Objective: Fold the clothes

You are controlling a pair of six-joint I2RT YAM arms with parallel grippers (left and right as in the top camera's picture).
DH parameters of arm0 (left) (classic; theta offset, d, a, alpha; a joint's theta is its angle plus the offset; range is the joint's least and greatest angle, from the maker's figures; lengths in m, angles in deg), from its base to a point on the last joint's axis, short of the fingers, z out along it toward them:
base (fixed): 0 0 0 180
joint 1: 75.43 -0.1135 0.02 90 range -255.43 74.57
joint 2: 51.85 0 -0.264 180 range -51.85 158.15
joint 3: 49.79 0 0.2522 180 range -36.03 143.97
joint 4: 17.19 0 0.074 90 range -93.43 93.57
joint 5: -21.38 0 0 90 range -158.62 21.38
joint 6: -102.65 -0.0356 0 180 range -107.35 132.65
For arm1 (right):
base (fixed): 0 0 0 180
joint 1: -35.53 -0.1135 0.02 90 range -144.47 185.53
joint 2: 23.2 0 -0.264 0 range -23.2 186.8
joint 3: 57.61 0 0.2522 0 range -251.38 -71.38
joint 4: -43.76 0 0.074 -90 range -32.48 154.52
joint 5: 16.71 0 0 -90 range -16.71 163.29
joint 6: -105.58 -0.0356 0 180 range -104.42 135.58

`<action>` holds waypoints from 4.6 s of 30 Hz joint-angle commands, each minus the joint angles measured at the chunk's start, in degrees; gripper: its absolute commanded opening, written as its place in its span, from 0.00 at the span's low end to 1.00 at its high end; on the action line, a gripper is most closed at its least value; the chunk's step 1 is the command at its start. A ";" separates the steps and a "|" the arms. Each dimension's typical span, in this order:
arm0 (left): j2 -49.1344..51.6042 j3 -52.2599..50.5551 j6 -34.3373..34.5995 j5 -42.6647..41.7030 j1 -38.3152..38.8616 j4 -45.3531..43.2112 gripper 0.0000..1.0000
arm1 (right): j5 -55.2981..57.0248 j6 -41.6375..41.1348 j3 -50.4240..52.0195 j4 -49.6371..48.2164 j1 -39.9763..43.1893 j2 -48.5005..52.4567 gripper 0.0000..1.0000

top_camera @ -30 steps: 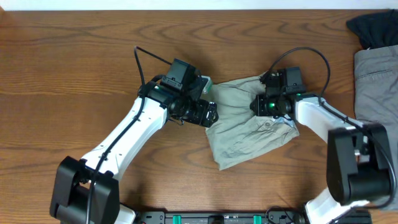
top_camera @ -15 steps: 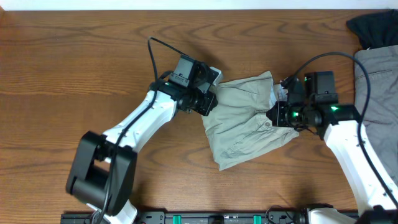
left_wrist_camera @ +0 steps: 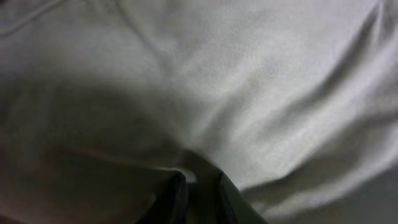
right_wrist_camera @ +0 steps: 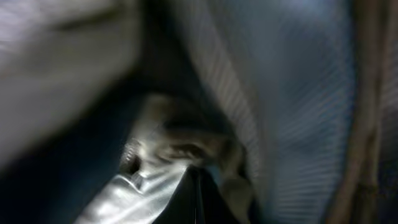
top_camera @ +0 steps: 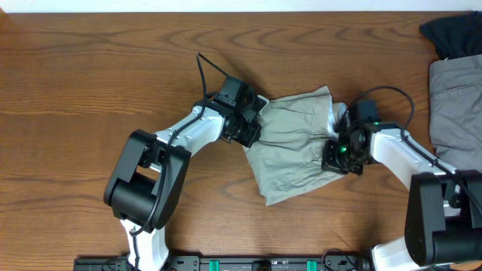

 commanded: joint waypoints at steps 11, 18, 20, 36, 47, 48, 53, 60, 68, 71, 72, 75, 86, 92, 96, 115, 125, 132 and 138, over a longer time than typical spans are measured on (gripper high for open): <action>-3.37 1.14 4.83 6.38 -6.05 -1.18 0.26 | 10.80 3.37 -0.28 6.88 2.10 -4.24 0.01; -16.37 1.14 4.81 1.01 -5.01 -0.42 0.48 | -3.80 9.57 -4.04 8.79 2.10 -13.31 0.01; -18.62 1.14 4.76 0.13 -3.48 -1.25 0.49 | -4.24 9.40 -4.39 7.98 2.10 -16.09 0.01; -14.10 1.11 14.64 0.35 0.79 0.68 0.57 | -4.11 5.60 -3.45 -6.73 1.27 -6.08 0.04; -15.56 -0.09 20.15 0.35 -2.78 19.65 0.76 | 1.44 -0.79 -3.45 -9.25 1.44 12.17 0.02; -15.21 -0.57 22.23 0.24 -2.67 19.82 0.78 | 1.44 -0.76 -3.45 -9.18 1.44 12.44 0.02; -13.03 -4.37 32.50 -4.00 -1.95 16.72 0.89 | 1.20 -0.57 -3.48 -9.22 1.44 12.37 0.03; -8.48 -10.01 45.86 -10.97 -0.85 6.21 0.97 | 0.85 -0.52 -3.48 -9.25 1.44 12.37 0.03; -3.54 -10.16 53.99 -17.51 2.38 -4.72 0.97 | -2.01 -0.55 -3.48 -10.80 1.44 12.37 0.03; -3.23 -10.16 54.99 -17.46 4.11 -6.69 0.95 | -2.23 -0.52 -3.48 -10.84 1.44 12.37 0.03; -3.23 -10.16 54.95 -17.44 4.48 -7.06 0.89 | -2.23 -0.52 -3.48 -10.82 1.44 12.37 0.03; -3.23 -10.16 53.00 -17.40 4.61 -7.98 0.48 | -2.23 0.37 -3.48 -10.82 1.44 12.33 0.03; -6.16 -9.07 33.07 -15.61 -5.20 -8.52 0.06 | -1.29 3.96 -4.02 -6.82 1.97 -1.20 0.02; -6.29 -7.23 31.82 -15.41 -22.14 -15.23 0.06 | -1.29 3.89 -4.02 -7.56 2.58 -17.29 0.07; -6.23 -7.23 38.73 -6.97 -34.49 -16.72 0.06 | -0.46 3.26 -4.02 -7.45 2.58 -23.71 0.09; -2.29 -7.98 34.91 -2.16 -48.61 -11.28 0.09 | -0.92 2.67 -4.02 -5.09 2.56 -25.49 0.06; -5.57 -7.82 34.29 -8.02 -49.75 -7.50 0.97 | -0.92 2.67 -4.02 -4.17 2.56 -25.49 0.23; -20.50 -7.28 33.53 -8.00 -49.86 4.02 0.99 | -1.11 2.64 -4.02 -8.24 2.58 -25.51 0.40; -38.07 -7.28 21.77 -1.40 -46.60 18.08 0.99 | -6.84 2.16 -4.02 -17.20 2.78 -25.51 0.45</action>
